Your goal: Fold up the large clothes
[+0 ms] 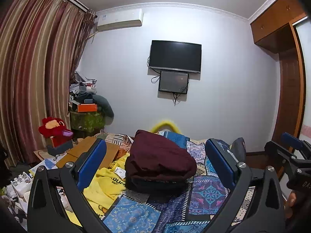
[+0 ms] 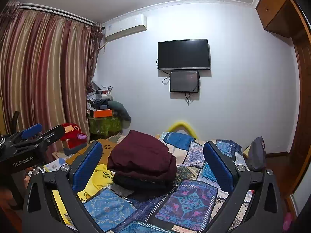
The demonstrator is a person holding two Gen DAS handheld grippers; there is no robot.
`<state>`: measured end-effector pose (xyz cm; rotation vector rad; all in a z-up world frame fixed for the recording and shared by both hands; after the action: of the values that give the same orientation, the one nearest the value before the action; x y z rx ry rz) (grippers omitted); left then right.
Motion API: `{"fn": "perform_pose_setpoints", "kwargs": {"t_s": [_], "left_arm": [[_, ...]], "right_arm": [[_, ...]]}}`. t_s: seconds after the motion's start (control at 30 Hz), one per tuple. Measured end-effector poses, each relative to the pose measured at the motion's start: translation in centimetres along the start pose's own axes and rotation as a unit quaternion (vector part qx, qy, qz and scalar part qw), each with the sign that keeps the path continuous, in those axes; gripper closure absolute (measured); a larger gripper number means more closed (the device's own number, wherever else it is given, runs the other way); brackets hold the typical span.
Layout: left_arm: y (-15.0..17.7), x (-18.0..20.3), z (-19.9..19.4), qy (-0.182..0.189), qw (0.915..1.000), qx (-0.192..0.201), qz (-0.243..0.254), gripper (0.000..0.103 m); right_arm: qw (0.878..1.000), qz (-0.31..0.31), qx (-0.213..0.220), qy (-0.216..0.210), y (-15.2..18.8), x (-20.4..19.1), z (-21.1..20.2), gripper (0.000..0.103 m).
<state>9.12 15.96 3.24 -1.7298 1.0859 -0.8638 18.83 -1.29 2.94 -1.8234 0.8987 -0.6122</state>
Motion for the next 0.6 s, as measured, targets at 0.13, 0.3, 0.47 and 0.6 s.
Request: {"fn": "perform_pose_setpoints", "kwargs": {"t_s": [0.13, 0.3, 0.47, 0.6], "left_arm": [[0.16, -0.19, 0.24, -0.001, 1.0000, -0.005, -0.002, 0.001], [0.29, -0.31, 0.49, -0.009, 0.9999, -0.007, -0.001, 0.001], [0.50, -0.53, 0.91, -0.009, 0.9999, -0.012, -0.005, 0.001], [0.70, -0.54, 1.08, -0.009, 0.9998, -0.016, -0.005, 0.001]], "right_arm": [[1.000, 0.004, -0.006, -0.001, 0.17, 0.10, 0.01, 0.000], [1.000, 0.007, -0.012, -0.002, 0.19, 0.22, 0.06, 0.000], [1.000, 0.007, -0.014, -0.002, 0.20, 0.14, -0.05, 0.000], [1.000, 0.007, -0.014, -0.002, 0.17, 0.16, -0.07, 0.000]]}}
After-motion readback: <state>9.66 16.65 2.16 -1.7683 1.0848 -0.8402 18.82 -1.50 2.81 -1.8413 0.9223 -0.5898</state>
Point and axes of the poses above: each gripper's, at about its wrist camera, not at the fingertips, and z roughly the way its jaws point, x to its right, y to its underside, the point moved 6 cm from there along z, roughly the way its jaws point, and after that the axes turned 15 degrees about -x, right-handed, at the moved point
